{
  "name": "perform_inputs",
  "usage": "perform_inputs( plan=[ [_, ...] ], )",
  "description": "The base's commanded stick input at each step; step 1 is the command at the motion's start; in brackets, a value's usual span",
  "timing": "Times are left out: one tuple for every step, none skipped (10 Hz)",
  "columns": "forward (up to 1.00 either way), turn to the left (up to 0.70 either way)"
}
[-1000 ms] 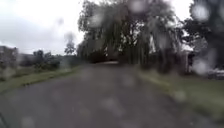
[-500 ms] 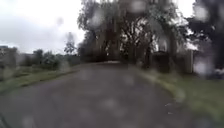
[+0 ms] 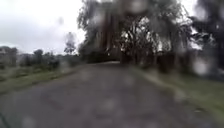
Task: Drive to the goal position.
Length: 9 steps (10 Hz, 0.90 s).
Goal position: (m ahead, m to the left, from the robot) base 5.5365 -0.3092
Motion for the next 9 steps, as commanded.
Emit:
perform_inputs(
  plan=[
    [1.0, 0.0],
    [1.0, 0.0],
    [1.0, 0.0],
    [1.0, 0.0],
    [1.0, 0.0],
    [1.0, -0.07],
    [1.0, -0.2],
    [1.0, -0.33],
    [1.0, -0.33]
  ],
)
